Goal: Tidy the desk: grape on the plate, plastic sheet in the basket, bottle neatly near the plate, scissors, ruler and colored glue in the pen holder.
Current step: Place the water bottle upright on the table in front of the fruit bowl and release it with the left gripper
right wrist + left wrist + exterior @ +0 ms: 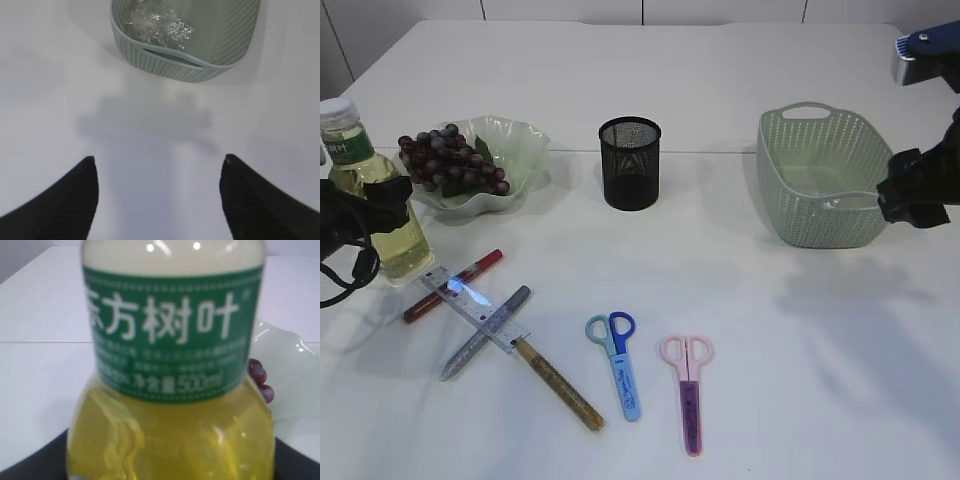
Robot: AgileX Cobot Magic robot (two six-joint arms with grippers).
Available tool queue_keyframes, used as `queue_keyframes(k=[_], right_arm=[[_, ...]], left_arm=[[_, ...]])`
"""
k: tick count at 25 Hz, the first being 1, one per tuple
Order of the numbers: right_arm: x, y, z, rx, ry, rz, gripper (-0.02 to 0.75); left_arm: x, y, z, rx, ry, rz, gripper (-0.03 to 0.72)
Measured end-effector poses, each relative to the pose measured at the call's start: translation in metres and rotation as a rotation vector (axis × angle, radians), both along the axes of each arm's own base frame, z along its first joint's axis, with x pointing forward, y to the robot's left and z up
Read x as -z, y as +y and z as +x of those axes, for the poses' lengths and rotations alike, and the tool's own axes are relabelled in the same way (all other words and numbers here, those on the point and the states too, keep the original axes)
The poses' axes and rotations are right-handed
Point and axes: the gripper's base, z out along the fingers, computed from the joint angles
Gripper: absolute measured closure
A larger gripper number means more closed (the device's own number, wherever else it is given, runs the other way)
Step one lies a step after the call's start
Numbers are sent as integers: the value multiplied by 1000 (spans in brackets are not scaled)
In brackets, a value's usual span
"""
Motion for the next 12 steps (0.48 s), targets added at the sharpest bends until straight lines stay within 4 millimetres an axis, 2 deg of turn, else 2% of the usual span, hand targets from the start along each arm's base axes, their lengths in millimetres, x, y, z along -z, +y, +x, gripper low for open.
queue_keyframes(k=[12], right_arm=[[-1, 1, 1, -7, -19, 5, 155]], left_arm=[[6, -5, 2, 65, -31, 14, 235]])
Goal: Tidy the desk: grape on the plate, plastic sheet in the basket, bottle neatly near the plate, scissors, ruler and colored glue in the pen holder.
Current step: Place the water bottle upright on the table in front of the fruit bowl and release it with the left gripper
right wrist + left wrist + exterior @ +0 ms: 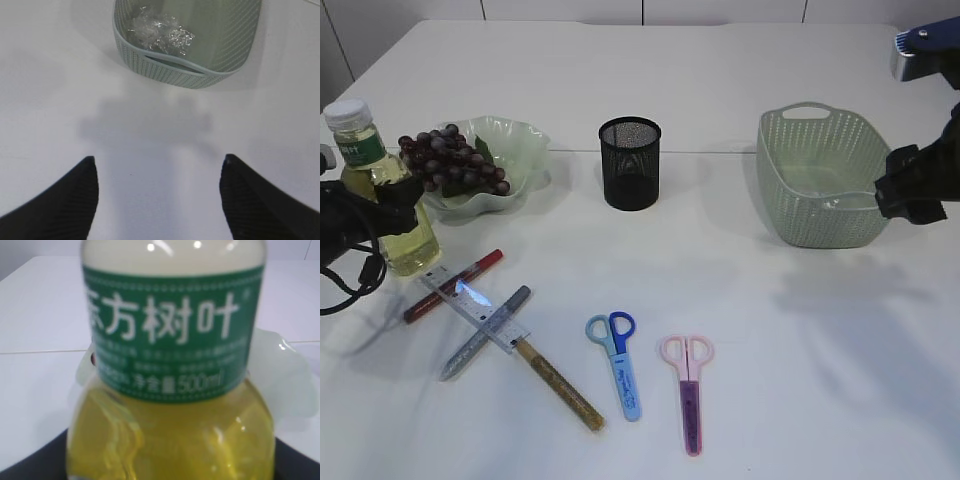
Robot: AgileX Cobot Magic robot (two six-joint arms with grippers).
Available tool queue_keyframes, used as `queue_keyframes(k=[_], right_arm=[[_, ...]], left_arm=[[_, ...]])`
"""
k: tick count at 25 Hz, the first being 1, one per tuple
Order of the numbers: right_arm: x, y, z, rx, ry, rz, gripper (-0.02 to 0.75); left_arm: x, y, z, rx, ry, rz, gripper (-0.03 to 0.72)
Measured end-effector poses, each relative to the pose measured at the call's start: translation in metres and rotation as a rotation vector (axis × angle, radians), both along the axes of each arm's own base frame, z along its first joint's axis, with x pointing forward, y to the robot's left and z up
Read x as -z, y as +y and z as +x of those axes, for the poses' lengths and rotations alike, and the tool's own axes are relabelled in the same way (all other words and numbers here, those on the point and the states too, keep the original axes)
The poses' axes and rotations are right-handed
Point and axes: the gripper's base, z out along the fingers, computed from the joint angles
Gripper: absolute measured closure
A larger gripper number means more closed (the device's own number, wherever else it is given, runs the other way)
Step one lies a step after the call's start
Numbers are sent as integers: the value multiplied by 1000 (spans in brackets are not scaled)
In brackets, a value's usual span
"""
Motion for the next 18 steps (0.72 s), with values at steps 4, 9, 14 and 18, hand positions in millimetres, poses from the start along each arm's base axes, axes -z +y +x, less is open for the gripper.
queue_keyframes(k=[4, 9, 14, 18], right_arm=[[0, 0, 0, -1, -2, 1, 155], [0, 0, 0, -1, -2, 1, 155], [-1, 0, 1, -3, -10, 4, 155], [-1, 1, 1, -4, -12, 4, 155]], left_arm=[[2, -1, 0, 16, -11, 1, 235], [3, -2, 0, 19, -14, 0, 235], [3, -2, 1, 18, -16, -8, 232], [2, -2, 1, 18, -17, -14, 180]])
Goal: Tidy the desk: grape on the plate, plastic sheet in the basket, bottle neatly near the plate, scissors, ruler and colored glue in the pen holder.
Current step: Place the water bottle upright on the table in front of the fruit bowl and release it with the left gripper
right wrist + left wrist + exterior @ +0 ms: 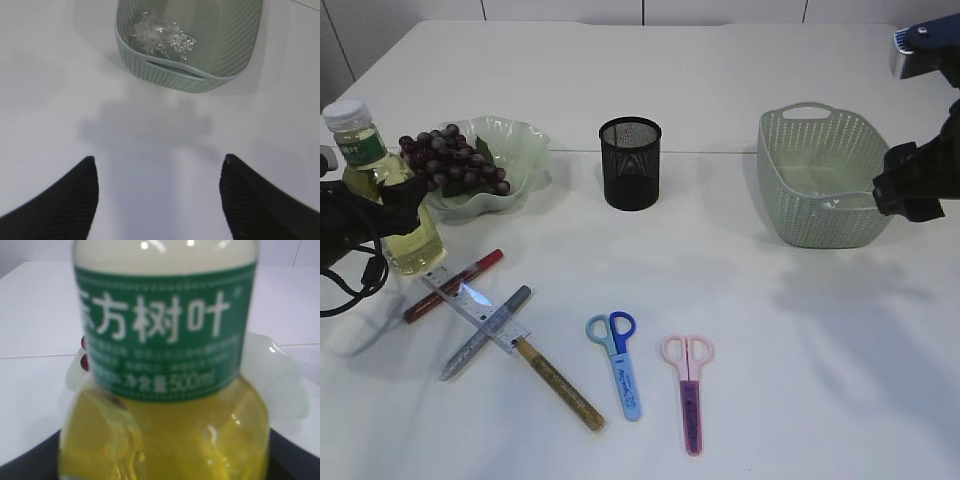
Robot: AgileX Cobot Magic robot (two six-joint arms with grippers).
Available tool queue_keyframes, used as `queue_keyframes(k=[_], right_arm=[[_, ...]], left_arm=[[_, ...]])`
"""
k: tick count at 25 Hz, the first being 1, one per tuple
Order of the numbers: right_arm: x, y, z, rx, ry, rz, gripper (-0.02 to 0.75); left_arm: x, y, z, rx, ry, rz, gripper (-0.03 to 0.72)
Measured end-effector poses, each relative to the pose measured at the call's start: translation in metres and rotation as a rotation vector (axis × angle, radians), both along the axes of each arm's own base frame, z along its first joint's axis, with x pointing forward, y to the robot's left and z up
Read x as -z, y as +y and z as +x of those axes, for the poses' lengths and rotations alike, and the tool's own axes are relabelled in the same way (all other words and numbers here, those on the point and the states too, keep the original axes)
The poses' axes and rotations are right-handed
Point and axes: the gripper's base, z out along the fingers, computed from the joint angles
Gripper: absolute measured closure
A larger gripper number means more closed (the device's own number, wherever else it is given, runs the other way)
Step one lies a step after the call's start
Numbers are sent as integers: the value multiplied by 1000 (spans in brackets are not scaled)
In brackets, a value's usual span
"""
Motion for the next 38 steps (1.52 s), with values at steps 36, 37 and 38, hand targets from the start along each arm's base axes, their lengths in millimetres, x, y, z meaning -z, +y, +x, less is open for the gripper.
queue_keyframes(k=[36, 37, 38], right_arm=[[0, 0, 0, -1, -4, 1, 155], [0, 0, 0, -1, -4, 1, 155], [0, 0, 0, -1, -4, 1, 155]], left_arm=[[-39, -6, -1, 72, -96, 23, 103], [-40, -6, -1, 72, -99, 24, 103], [-42, -6, -1, 65, -105, 22, 103]])
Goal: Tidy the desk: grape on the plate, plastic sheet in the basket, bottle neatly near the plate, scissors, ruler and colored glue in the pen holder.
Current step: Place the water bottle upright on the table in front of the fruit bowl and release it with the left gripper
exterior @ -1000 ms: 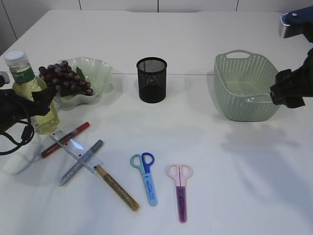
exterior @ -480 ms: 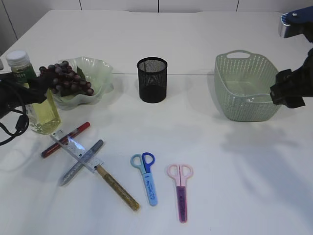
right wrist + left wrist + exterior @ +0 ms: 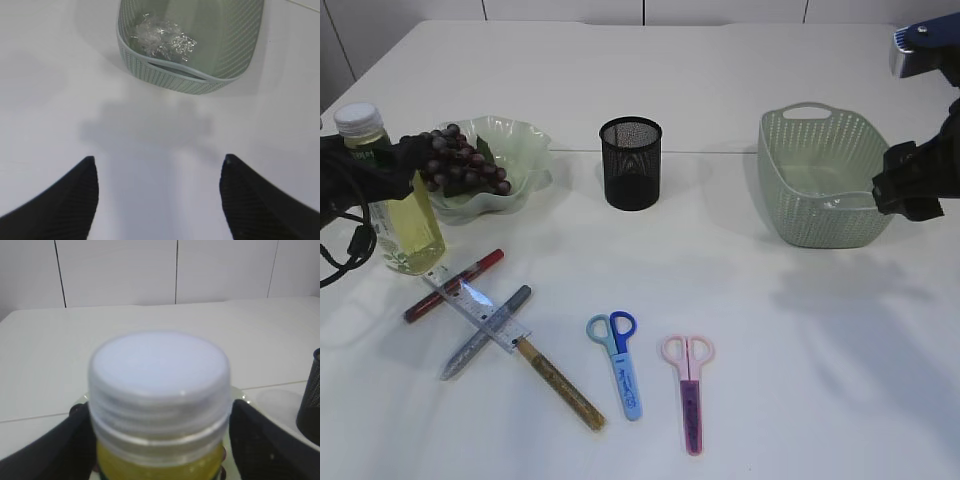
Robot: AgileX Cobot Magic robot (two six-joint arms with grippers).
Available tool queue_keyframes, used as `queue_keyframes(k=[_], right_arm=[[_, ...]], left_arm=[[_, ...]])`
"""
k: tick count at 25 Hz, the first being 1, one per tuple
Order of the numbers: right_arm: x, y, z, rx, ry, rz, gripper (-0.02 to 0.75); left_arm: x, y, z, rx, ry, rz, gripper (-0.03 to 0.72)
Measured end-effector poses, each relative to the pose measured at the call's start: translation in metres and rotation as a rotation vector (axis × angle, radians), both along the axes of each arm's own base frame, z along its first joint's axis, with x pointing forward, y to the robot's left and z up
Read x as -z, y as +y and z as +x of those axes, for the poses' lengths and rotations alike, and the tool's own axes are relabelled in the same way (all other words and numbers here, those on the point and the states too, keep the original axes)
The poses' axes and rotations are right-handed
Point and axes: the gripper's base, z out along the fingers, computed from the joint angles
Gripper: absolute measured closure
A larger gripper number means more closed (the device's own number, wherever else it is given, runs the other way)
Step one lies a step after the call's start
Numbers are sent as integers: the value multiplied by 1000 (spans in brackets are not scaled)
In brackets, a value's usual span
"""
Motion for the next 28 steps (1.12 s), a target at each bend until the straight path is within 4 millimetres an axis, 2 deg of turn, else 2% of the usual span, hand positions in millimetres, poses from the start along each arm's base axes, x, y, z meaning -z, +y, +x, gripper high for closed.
queue_keyframes(k=[9, 15, 28], right_arm=[[0, 0, 0, 0, 0, 0, 155], [0, 0, 0, 0, 0, 0, 155], [2, -2, -2, 9, 32, -20, 155]], left_arm=[[-28, 2, -2, -21, -75, -7, 104], [-52, 2, -5, -24, -126, 1, 138], [-105, 7, -23, -90, -96, 40, 190]])
